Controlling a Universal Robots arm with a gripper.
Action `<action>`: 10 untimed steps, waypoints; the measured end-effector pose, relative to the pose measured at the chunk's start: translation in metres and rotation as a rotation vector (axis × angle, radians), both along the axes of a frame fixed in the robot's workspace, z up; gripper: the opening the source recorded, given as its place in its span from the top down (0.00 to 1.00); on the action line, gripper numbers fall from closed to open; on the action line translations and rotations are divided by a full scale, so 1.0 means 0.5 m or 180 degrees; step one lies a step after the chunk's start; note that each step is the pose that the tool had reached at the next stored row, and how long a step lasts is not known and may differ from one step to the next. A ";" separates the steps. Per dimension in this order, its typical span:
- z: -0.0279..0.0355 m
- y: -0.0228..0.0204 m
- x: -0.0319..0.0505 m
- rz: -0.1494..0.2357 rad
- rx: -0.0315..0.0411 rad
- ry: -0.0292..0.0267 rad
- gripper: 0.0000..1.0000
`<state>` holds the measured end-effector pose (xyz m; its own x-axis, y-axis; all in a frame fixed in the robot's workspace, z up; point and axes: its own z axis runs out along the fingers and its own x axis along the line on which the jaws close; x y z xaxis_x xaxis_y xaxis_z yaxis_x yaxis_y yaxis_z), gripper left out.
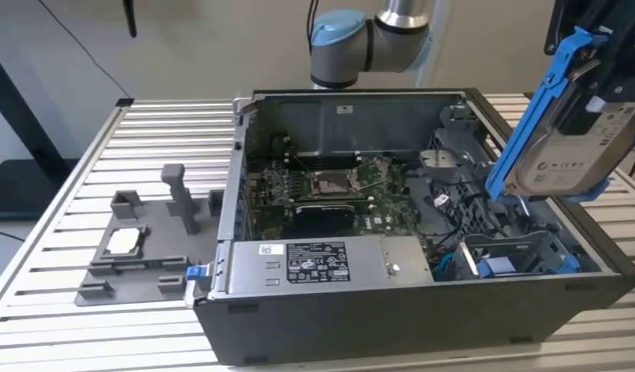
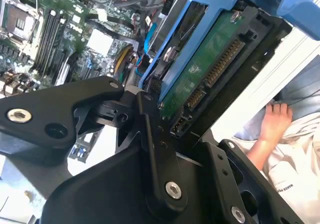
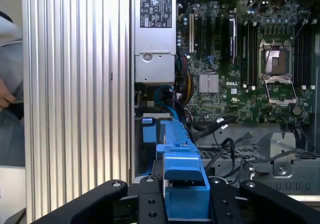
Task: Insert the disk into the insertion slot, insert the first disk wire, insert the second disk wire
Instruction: 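Insert the disk into the insertion slot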
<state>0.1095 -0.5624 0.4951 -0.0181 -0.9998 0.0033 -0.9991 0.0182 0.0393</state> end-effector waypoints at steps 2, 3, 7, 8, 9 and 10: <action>-0.005 -0.0001 0.000 0.0000 0.0000 0.0000 0.67; -0.008 -0.0003 0.000 0.0000 -0.0001 0.0000 0.67; -0.019 -0.0013 0.001 0.0002 0.0000 0.0000 0.67; -0.021 -0.0018 0.001 0.0003 0.0000 0.0000 0.67; -0.024 -0.0021 0.002 0.0004 0.0000 0.0000 0.67; -0.027 -0.0026 0.002 0.0005 0.0000 0.0000 0.67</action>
